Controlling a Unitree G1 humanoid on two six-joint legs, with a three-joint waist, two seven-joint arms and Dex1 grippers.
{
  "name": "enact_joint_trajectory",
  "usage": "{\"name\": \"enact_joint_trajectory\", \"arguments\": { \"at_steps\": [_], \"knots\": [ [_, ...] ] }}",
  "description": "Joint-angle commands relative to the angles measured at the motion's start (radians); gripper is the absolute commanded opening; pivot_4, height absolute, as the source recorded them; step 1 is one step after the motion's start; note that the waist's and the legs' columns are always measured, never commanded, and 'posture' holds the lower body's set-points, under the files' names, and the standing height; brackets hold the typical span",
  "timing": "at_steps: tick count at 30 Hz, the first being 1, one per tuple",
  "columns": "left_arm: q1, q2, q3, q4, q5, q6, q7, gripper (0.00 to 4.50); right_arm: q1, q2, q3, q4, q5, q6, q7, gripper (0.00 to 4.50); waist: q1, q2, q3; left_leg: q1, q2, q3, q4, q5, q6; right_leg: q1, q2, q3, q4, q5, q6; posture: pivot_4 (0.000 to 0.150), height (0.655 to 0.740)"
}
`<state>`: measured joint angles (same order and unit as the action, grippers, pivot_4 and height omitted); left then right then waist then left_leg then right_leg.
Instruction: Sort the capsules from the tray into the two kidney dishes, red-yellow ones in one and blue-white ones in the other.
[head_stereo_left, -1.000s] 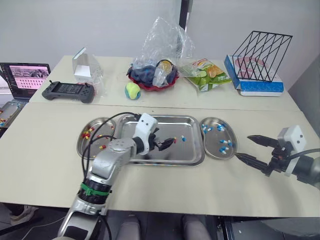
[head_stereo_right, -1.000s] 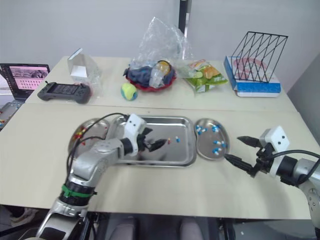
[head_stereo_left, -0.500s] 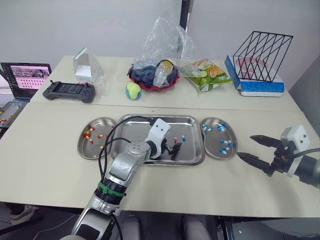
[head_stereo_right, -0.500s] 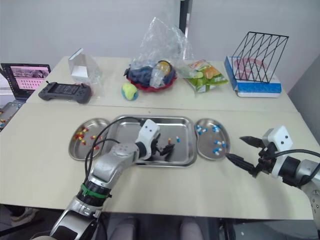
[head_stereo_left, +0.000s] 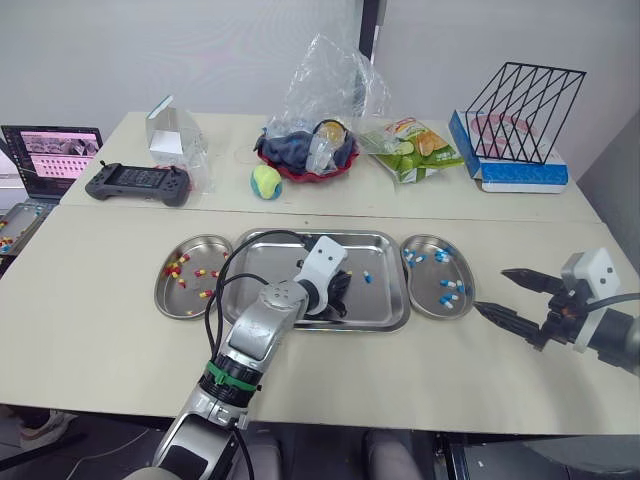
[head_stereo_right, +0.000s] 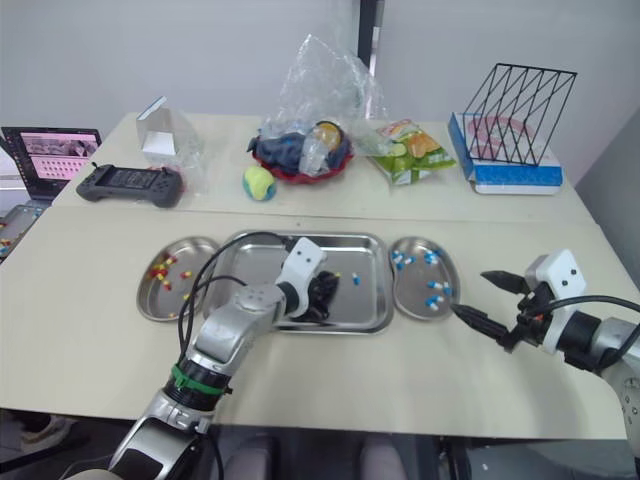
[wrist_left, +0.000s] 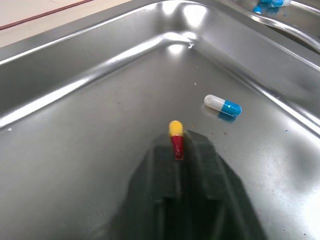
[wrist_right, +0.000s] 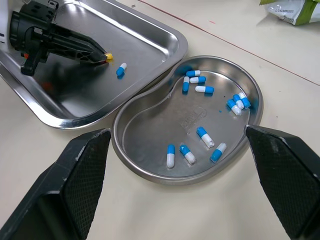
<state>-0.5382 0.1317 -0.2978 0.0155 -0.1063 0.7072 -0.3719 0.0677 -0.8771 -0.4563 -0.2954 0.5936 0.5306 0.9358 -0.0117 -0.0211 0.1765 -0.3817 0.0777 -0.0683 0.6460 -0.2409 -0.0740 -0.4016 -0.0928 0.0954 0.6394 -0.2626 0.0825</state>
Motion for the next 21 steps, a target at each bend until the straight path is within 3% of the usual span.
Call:
{"name": "enact_joint_trajectory", "arguments": {
  "at_steps": [1, 6, 12, 17, 21],
  "knots": [
    [0.006, 0.005, 0.011, -0.016, 0.003, 0.013, -0.007, 0.02, -0.013, -0.017, -0.015, -0.011, 0.004, 0.002, 0.002, 4.50, 0.000, 0.000, 0.000, 0.000, 0.000, 0.000, 0.000, 0.000, 0.000, 0.000, 0.000, 0.000, 0.000, 0.000, 0.000, 0.150, 0.7380],
    [0.016, 0.005, 0.048, -0.045, -0.044, 0.022, -0.042, 0.02, -0.021, -0.014, -0.004, -0.007, 0.003, 0.002, 0.002, 4.50, -0.001, 0.000, 0.000, 0.000, 0.000, 0.000, 0.000, 0.000, 0.000, 0.000, 0.000, 0.000, 0.000, 0.000, 0.000, 0.150, 0.7380],
    [-0.007, 0.066, 0.261, -0.146, -0.232, -0.040, -0.177, 0.02, -0.048, -0.010, 0.013, 0.001, 0.033, 0.015, 0.024, 4.50, -0.003, 0.000, 0.000, 0.000, 0.000, 0.000, 0.000, 0.000, 0.000, -0.001, 0.000, 0.000, 0.001, 0.000, 0.000, 0.150, 0.7380],
    [-0.018, 0.160, 0.378, -0.167, -0.310, -0.045, -0.230, 0.02, -0.082, -0.010, 0.032, 0.016, 0.040, 0.023, 0.041, 4.50, -0.001, 0.000, 0.000, 0.000, 0.000, -0.001, 0.000, 0.001, -0.001, 0.000, 0.000, 0.000, 0.001, 0.000, 0.000, 0.150, 0.7380],
    [-0.011, 0.300, 0.510, -0.079, -0.317, -0.068, -0.247, 0.02, -0.122, -0.014, 0.065, 0.040, 0.035, 0.029, 0.060, 4.50, -0.007, 0.000, 0.000, 0.000, 0.000, -0.001, 0.000, 0.001, -0.001, -0.001, 0.000, -0.001, 0.001, 0.000, 0.000, 0.150, 0.7380]
  ]
}}
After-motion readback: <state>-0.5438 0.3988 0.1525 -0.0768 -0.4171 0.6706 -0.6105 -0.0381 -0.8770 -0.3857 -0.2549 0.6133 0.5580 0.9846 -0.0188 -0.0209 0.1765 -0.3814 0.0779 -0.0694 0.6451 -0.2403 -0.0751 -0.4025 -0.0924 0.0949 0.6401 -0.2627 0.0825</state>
